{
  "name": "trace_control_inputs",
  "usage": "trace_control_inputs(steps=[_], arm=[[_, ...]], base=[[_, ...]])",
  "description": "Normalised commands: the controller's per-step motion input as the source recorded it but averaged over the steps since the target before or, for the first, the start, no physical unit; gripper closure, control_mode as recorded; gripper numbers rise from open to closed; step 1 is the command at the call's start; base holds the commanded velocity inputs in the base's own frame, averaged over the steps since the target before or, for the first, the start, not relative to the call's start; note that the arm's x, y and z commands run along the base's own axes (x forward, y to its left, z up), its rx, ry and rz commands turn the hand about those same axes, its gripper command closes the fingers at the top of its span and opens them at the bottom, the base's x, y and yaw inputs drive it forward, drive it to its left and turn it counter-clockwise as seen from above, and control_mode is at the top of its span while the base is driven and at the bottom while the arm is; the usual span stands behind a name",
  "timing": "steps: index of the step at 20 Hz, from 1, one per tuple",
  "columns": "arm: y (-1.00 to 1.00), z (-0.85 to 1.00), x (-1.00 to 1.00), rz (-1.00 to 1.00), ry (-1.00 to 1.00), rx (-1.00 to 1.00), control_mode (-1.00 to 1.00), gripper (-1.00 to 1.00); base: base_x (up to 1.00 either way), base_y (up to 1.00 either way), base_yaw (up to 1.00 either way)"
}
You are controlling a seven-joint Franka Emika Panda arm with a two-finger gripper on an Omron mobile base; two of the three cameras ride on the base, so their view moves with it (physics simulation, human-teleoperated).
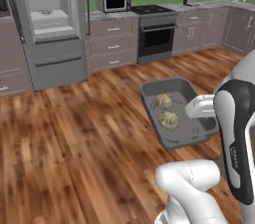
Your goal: Place two dumplings into each of the tupperware containers and then place the containers in the fridge.
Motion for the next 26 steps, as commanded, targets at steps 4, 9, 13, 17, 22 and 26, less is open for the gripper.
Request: trace_control_inputs(steps=[4, 9, 13, 17, 22, 26], arm=[[0.0, 0.0, 0.0, 0.0, 0.0, 0.0, 1.0, 1.0], [0.0, 0.0, 0.0, 0.0, 0.0, 0.0, 1.0, 1.0], [0.0, 0.0, 0.0, 0.0, 0.0, 0.0, 1.0, 1.0], [0.0, 0.0, 0.0, 0.0, 0.0, 0.0, 1.0, 1.0], [0.0, 0.0, 0.0, 0.0, 0.0, 0.0, 1.0, 1.0], [0.0, 0.0, 0.0, 0.0, 0.0, 0.0, 1.0, 1.0]], base=[[1.0, 0.21, 0.0], [1.0, 0.05, 0.01], [1.0, 0.04, 0.04], [1.0, 0.04, 0.05], [1.0, 0.07, 0.05], [1.0, 0.03, 0.05]])
